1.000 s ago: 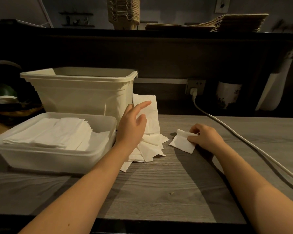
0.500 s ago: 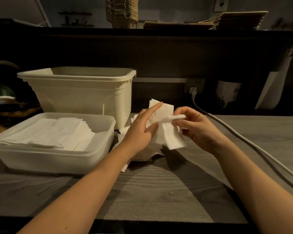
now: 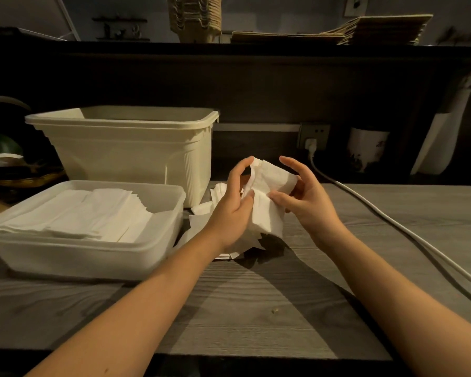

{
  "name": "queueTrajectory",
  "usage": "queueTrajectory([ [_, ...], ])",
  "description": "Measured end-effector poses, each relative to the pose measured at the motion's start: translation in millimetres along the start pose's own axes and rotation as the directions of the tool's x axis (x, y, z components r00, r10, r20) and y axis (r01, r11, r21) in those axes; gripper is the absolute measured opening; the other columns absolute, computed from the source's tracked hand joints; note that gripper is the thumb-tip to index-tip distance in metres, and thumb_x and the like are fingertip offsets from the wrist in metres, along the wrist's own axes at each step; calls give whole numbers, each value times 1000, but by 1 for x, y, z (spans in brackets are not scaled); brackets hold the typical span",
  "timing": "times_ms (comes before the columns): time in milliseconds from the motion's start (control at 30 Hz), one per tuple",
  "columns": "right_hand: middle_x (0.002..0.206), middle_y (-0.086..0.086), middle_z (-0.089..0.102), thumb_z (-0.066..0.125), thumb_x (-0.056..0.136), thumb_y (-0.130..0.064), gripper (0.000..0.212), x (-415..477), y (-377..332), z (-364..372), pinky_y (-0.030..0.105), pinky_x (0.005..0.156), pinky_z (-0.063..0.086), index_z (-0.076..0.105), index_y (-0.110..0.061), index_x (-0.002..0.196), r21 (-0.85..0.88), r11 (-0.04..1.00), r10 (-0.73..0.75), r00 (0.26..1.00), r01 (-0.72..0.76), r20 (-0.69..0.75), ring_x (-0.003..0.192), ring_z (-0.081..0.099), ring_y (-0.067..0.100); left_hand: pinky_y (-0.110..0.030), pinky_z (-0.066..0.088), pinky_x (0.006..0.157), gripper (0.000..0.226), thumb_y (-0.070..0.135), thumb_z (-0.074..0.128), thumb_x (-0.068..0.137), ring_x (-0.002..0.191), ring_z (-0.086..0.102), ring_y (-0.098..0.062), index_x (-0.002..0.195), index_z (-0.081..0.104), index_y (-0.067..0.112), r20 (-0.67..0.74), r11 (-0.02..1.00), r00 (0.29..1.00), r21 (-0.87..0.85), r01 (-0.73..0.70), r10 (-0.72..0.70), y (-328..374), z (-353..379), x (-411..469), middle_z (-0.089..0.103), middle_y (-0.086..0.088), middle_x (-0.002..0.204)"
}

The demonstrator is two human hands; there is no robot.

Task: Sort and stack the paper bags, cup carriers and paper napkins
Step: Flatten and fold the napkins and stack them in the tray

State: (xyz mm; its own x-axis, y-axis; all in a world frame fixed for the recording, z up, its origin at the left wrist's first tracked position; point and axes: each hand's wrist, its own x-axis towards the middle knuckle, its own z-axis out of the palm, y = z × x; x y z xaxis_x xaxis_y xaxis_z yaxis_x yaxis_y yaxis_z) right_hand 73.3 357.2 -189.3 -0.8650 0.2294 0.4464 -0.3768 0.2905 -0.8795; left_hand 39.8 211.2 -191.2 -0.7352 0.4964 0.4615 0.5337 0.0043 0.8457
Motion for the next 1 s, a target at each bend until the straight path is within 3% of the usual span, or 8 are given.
queueTrajectory([
  [200,111,-6,50,68,82,-13,66,-1,-2,2,21,76,51,36,-30,137,-197,979,-72,996,61,-49,98,53,10,-19,51,85,36,24,35,100,108,51,-2,124,21,46,29,995,999,-97,32,-29,4,0,-2,37,15,127],
  [300,111,-7,46,68,83,-18,68,0,-3,6,16,70,48,33,-29,139,-253,966,-74,995,54,-71,89,50,3,-11,51,73,54,9,42,98,95,52,5,129,15,44,47,998,998,-38,41,-39,0,2,-1,36,14,125],
  [433,116,-7,49,61,87,-29,66,-2,-2,9,20,68,53,26,-25,143,47,974,221,975,-220,-16,90,58,6,-9,50,71,55,3,36,98,100,50,-4,130,14,42,18,997,999,-63,50,-49,-4,2,1,36,3,130],
  [567,100,5,65,54,90,-37,34,-6,-3,11,29,68,54,54,-16,116,379,710,503,804,-593,317,86,65,18,-8,48,74,52,7,34,100,102,49,-3,131,12,43,25,994,999,-102,42,-40,-4,4,2,35,4,131],
  [667,100,7,66,55,89,-36,33,-9,0,17,32,71,55,56,-16,116,344,729,476,800,-591,365,91,65,20,-9,44,85,55,23,36,101,117,40,-2,132,0,51,84,999,995,29,45,-48,-5,5,-1,21,5,147],
  [767,96,7,68,56,90,-27,27,-8,0,15,33,71,56,58,-12,112,394,747,467,845,-535,261,85,66,20,-28,42,99,66,29,41,98,127,37,-11,130,-10,56,103,976,994,217,24,-47,-6,3,-1,12,8,153],
  [900,98,7,63,56,91,-23,28,3,3,-4,33,57,57,52,-12,117,569,673,540,840,-472,58,86,63,21,-20,46,74,51,24,46,97,93,50,-2,142,24,33,-188,886,981,461,50,42,-14,-19,9,35,5,136],
  [1000,100,7,62,56,92,-23,36,6,6,-13,33,59,54,48,-10,124,575,684,578,814,-449,-51,87,62,20,-33,45,85,28,22,45,97,105,52,-15,124,49,23,-272,724,962,664,187,2,-27,-29,10,53,5,124],
])
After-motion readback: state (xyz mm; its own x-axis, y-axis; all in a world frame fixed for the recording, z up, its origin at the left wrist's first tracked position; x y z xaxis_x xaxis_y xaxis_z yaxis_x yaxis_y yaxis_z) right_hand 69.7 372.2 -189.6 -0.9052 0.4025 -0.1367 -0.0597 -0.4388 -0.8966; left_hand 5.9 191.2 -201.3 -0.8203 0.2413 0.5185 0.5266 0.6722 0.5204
